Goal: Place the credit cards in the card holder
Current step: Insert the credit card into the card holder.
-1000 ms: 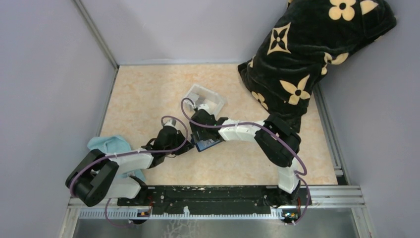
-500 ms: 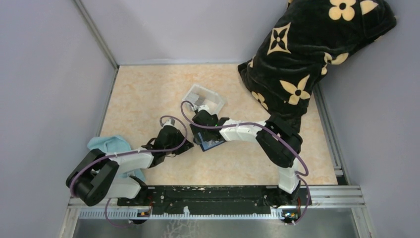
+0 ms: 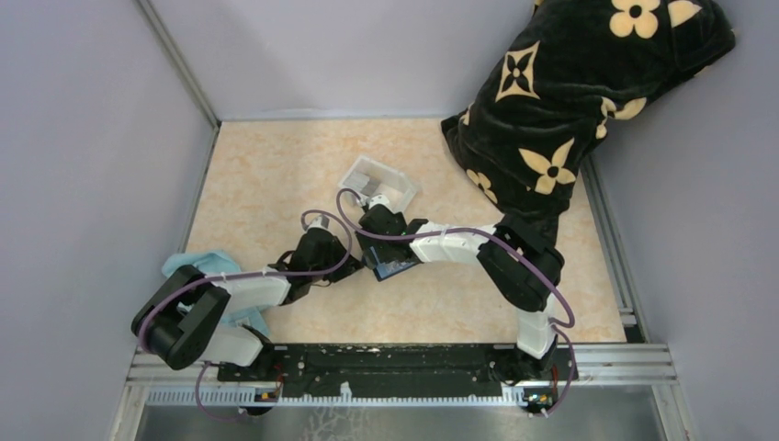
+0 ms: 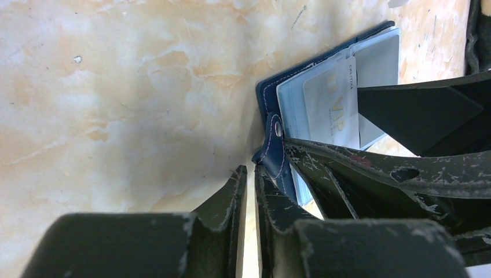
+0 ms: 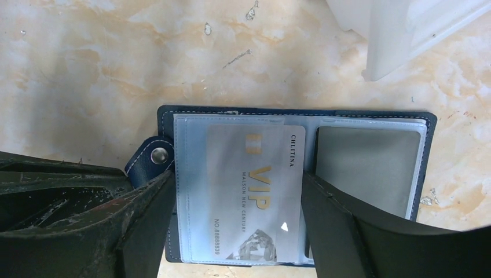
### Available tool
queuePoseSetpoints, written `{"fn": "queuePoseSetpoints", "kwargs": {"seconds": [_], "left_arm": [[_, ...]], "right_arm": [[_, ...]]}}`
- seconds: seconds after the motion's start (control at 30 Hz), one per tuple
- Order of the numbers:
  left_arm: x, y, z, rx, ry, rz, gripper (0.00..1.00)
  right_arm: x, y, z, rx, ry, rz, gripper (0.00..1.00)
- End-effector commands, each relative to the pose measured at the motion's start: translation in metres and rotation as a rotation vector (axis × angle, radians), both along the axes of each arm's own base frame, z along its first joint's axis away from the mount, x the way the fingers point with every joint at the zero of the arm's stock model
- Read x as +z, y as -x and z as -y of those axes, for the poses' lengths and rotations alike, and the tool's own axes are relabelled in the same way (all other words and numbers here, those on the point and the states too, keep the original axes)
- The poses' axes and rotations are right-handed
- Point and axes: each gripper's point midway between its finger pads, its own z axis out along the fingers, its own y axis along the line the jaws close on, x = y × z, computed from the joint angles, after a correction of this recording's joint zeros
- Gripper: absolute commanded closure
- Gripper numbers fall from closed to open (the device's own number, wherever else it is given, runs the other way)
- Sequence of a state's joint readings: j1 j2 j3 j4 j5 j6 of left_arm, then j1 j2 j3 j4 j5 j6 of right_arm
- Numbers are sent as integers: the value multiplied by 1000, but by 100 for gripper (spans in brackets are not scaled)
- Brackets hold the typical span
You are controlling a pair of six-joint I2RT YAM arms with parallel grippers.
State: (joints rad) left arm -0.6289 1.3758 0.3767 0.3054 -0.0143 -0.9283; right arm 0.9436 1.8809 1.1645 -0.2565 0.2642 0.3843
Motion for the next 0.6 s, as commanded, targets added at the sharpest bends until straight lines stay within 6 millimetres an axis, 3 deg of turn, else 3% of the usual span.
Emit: {"fn": "queuePoseSetpoints", "kwargs": {"seconds": [0.0,0.13,0.3,0.57], "left_arm": [[-24,15,-8,-10,-62,-81,83],[-26,14,-6,-14,-55,-87,83],[-28,14,-3,-16,-48,-93,83],[-30,16,-6,-17,-55,-100,83]], "right_arm": [[-51,35,51,1,202,-158,25],[-49,34,51,2,206,-152,28],[-46,33,50,-2,195,-140,39],[-40,30,53,-21,209,-114,37]]}}
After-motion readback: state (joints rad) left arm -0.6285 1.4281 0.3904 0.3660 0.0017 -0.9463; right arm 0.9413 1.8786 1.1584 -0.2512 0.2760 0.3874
